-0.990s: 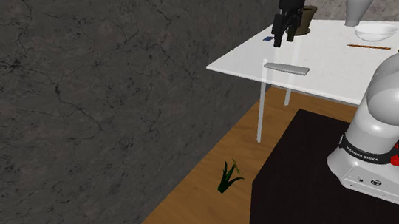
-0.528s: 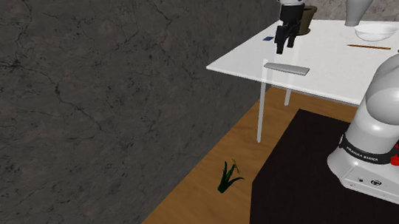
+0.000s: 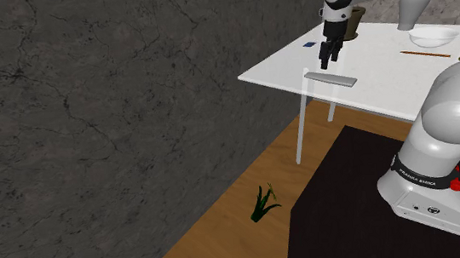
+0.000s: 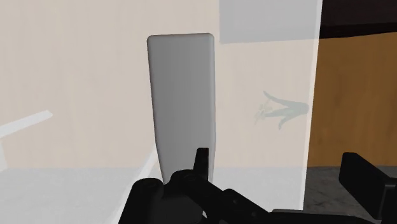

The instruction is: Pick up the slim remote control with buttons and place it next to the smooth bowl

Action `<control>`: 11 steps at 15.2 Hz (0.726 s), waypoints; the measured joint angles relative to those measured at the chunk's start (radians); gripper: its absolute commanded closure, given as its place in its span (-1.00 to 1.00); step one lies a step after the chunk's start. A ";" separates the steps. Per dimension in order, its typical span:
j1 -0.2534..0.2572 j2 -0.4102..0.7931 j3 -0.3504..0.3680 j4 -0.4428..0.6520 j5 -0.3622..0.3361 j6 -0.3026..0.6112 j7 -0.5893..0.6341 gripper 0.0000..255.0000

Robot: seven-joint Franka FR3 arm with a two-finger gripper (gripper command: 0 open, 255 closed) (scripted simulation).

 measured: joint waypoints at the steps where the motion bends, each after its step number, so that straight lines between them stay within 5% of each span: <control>1: 0.001 0.024 -0.013 0.004 0.002 0.020 -0.018 -1.00; 6: 0.013 0.219 -0.101 0.077 0.068 0.135 -0.165 -1.00; 11: 0.014 0.292 -0.121 0.065 0.110 0.213 -0.216 -1.00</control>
